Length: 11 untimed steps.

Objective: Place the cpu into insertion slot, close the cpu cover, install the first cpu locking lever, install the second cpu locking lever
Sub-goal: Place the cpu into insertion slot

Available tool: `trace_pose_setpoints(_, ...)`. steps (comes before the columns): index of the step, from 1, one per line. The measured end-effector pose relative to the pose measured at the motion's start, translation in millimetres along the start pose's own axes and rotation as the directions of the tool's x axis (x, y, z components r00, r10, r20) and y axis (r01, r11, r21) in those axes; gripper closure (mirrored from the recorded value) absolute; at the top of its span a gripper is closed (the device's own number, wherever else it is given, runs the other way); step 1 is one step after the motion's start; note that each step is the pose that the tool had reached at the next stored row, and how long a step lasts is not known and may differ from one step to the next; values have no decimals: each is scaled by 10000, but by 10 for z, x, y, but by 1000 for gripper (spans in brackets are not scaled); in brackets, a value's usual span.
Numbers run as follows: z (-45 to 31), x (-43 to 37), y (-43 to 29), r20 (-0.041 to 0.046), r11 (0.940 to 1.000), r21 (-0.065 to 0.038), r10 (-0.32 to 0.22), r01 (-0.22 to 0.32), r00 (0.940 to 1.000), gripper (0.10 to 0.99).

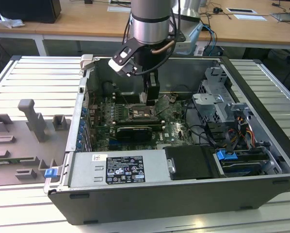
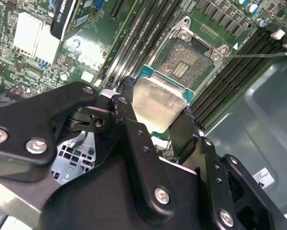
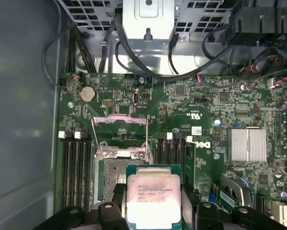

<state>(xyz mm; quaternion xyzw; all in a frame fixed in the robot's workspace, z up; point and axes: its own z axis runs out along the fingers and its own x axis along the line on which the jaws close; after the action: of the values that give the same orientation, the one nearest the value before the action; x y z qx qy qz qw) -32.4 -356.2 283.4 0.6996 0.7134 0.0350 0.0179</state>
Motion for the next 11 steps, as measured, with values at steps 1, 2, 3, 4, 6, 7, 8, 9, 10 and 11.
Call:
trace_pose_setpoints(1, 21, -1, -6, -1, 10000, 0, 0, 0, 10000, 545)
trace_pose_setpoints(2, 55, -1, -19, 0, 10000, 0, -1, 1, 10000, 545)
trace_pose_setpoints(3, 88, -2, -32, 0, 10000, 0, -3, 3, 10000, 545)
trace_pose_setpoints(4, 107, -2, -39, -1, 10000, 0, -3, 3, 10000, 545)
trace_pose_setpoints(6, 157, -3, -59, -2, 10000, 0, -7, 7, 10000, 545)
trace_pose_setpoints(7, 176, -3, -67, -1, 10000, 0, -8, 8, 10000, 545)
trace_pose_setpoints(8, 192, -4, -76, -1, 10000, 1, -9, 9, 10000, 545)
trace_pose_setpoints(9, 227, -4, -94, -1, 10000, 0, -12, 12, 10000, 545)
trace_pose_setpoints(10, 252, -3, -105, -1, 10000, 0, -13, 13, 10000, 545)
trace_pose_setpoints(11, 269, -2, -112, -1, 10000, 1, -15, 15, 10000, 545)
